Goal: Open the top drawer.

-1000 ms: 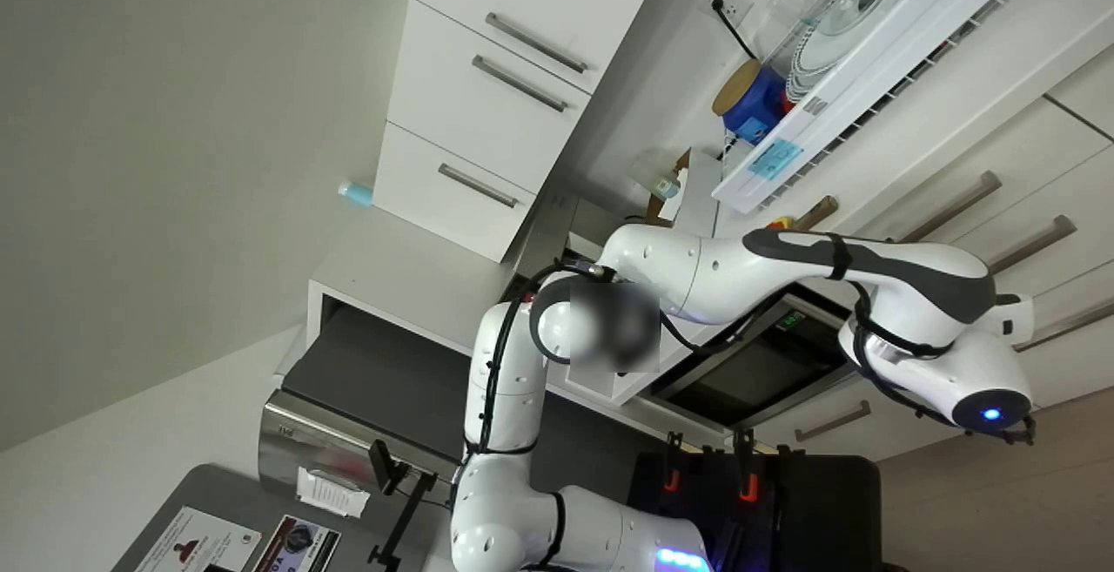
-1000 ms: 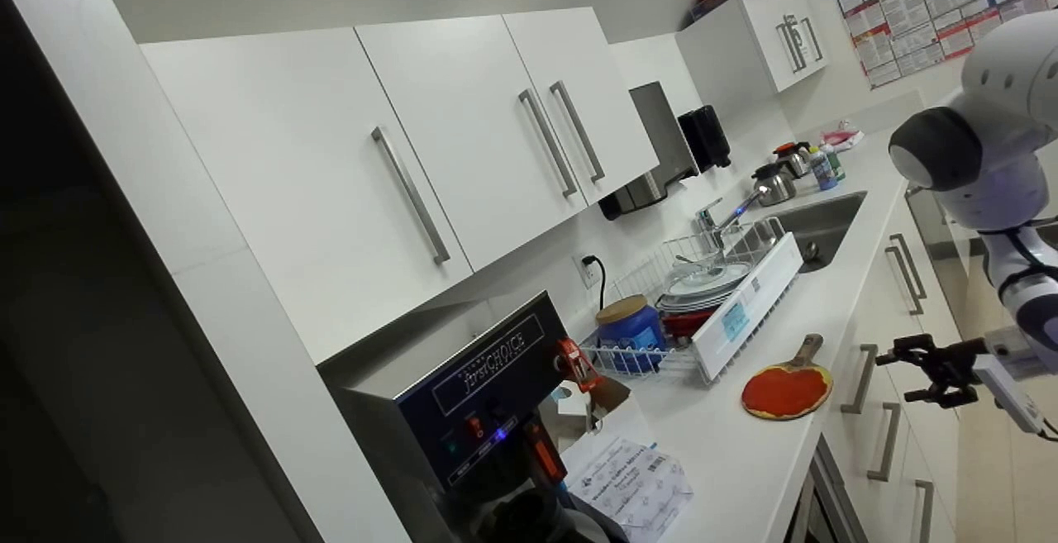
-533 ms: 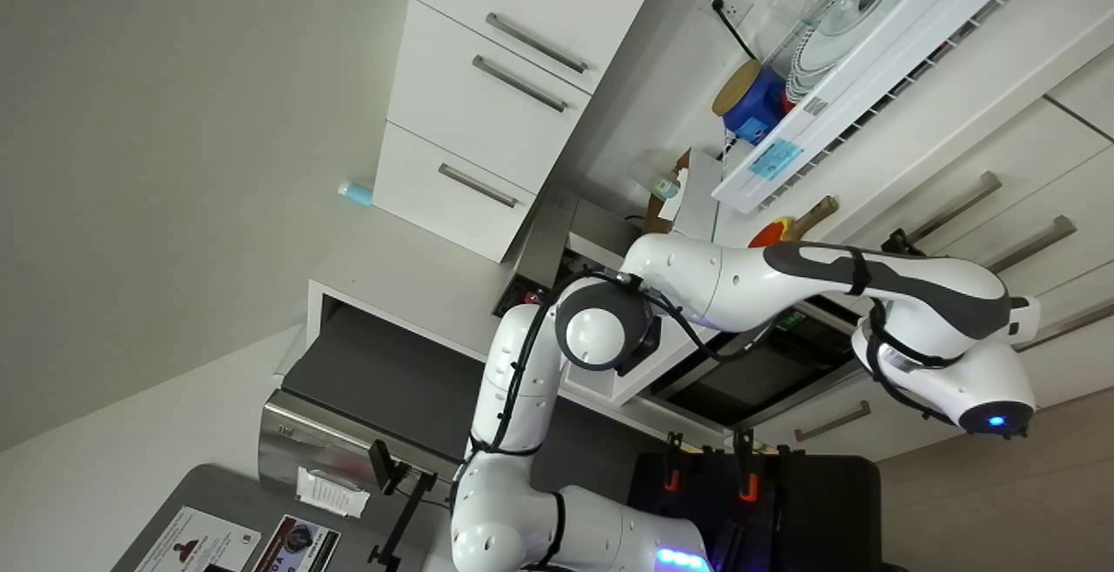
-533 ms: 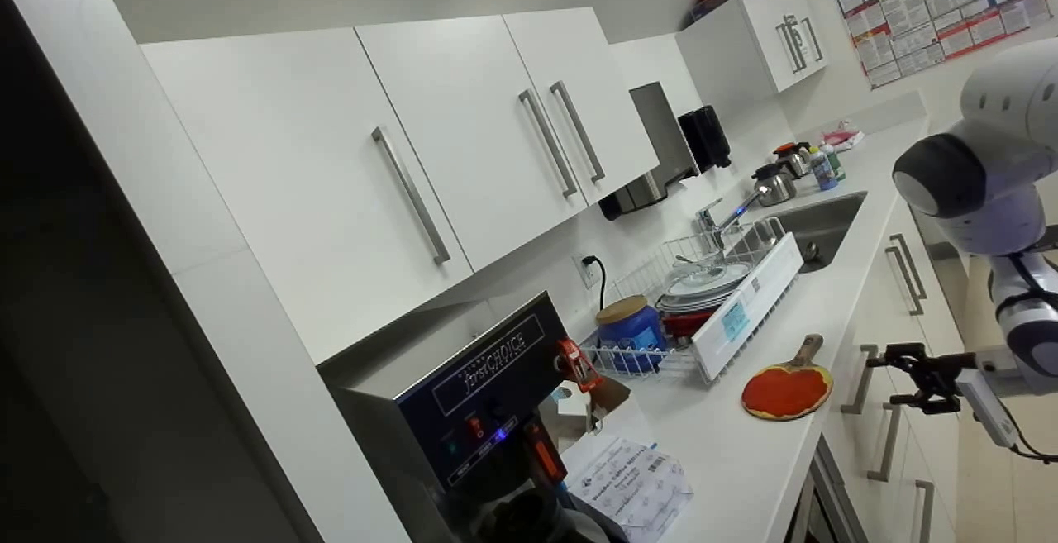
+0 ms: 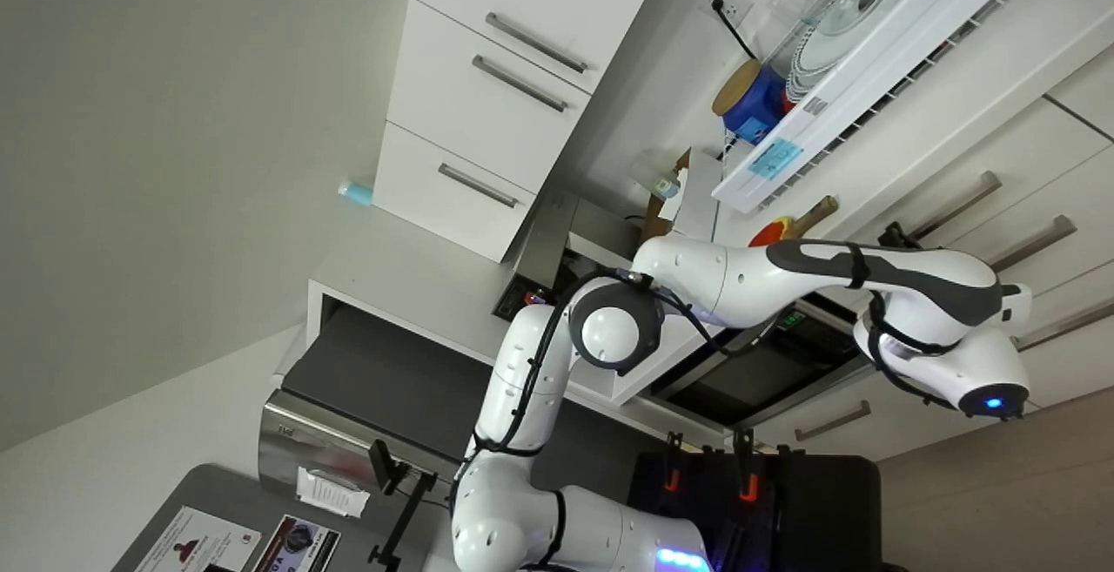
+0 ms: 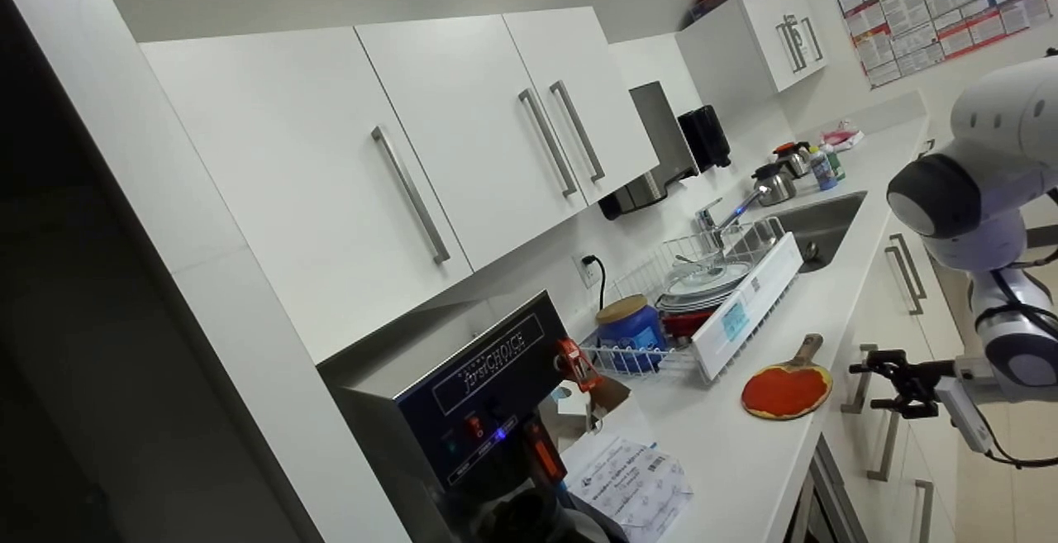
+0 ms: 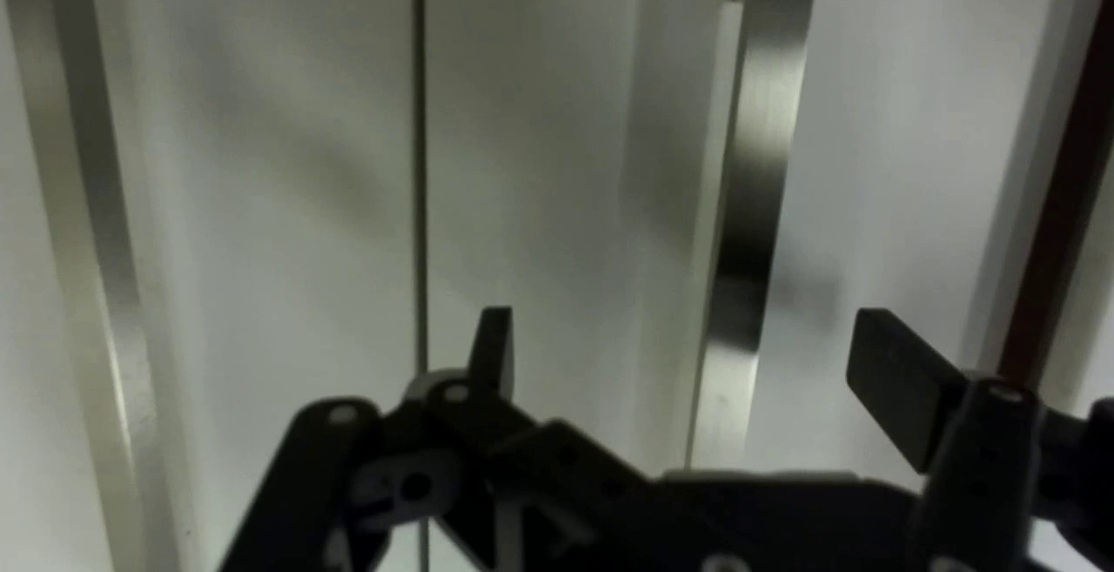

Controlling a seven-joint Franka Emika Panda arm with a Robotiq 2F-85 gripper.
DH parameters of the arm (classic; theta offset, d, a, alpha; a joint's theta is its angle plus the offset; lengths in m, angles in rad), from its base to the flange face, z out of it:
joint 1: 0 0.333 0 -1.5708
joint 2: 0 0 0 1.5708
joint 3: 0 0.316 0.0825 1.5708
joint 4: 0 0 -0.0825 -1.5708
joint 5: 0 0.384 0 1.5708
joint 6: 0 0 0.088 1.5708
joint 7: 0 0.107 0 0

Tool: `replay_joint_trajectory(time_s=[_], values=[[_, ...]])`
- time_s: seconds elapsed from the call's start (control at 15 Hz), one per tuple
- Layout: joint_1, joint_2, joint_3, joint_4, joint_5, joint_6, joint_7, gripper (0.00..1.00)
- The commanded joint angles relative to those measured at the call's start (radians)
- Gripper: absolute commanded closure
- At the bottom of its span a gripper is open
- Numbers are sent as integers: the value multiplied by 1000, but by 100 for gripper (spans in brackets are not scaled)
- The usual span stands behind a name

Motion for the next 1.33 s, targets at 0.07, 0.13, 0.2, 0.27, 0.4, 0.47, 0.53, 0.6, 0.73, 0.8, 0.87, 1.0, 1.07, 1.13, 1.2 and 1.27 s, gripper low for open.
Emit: replay_joint_trajectory(time_s=[0.07,0.13,0.2,0.27,0.4,0.47,0.53,0.6,0.73,0.8,0.87,1.0,1.07,1.13,1.2,1.27], values=[[27,44,-12,69,24,3,66,42],[27,47,-13,73,26,4,70,51],[25,49,-15,75,26,3,73,57],[24,49,-15,75,26,3,77,65],[22,49,-17,74,27,1,83,79],[19,48,-17,74,28,-9,82,87],[17,47,-17,71,29,-16,81,93],[15,48,-17,69,30,-21,88,95],[7,48,-17,58,30,-41,93,95],[2,48,-19,47,29,-55,91,96],[-5,48,-20,35,27,-72,93,97],[-17,57,-25,25,25,-95,88,97],[-23,62,-26,23,27,-101,87,96],[-32,70,-28,23,27,-112,90,96],[-42,78,-31,24,28,-124,94,96],[-51,85,-34,22,28,-140,97,96]])
